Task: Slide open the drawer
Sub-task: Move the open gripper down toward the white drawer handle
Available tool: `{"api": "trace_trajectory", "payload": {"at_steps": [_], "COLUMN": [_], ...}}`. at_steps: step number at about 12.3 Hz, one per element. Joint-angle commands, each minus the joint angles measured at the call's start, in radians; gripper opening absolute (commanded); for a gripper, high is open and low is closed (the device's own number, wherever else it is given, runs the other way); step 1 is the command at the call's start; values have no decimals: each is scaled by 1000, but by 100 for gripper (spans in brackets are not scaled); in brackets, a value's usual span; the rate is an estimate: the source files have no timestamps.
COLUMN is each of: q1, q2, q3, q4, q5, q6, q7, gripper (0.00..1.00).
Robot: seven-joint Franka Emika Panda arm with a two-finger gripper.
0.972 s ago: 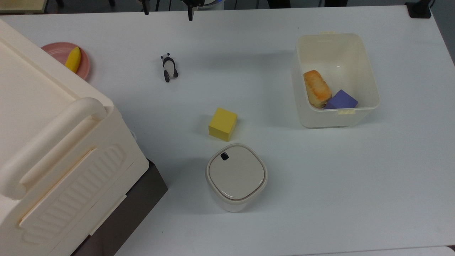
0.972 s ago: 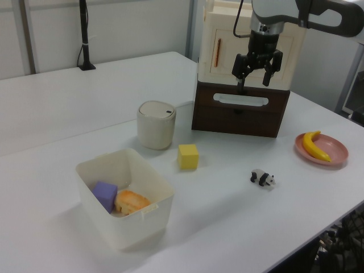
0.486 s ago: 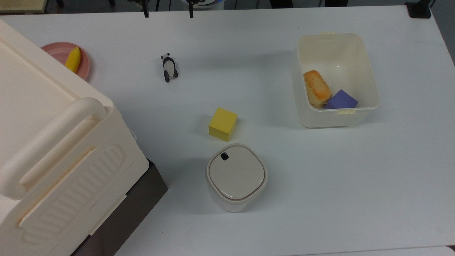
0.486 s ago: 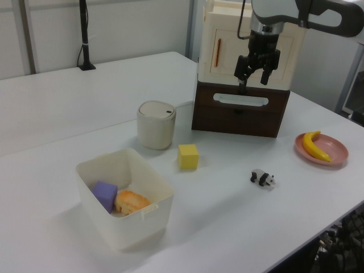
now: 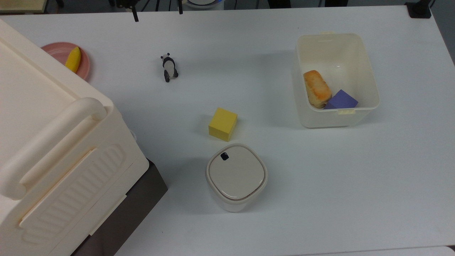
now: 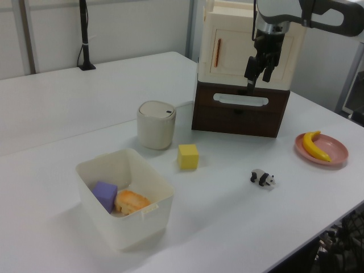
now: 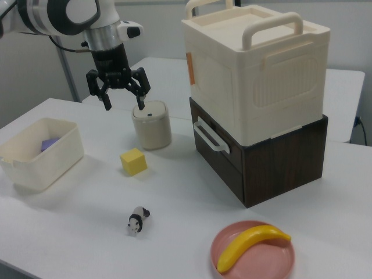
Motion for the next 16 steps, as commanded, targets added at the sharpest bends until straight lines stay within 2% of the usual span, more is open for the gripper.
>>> {"api": "trace_trajectory", "payload": {"at_steps": [1, 4, 9, 12, 16], "q1": [-9, -9, -3, -13, -32], "q2": [17, 109, 185, 197, 241], "q3": [10, 10, 10, 12, 12], "q4": [-6, 8, 2, 0, 7], "q5": [-14, -52, -147, -149, -150], "q6": [56, 233, 336, 342, 386], "q7": [-29, -23, -67, -222, -265], "gripper": [100, 100, 100, 100, 100]}}
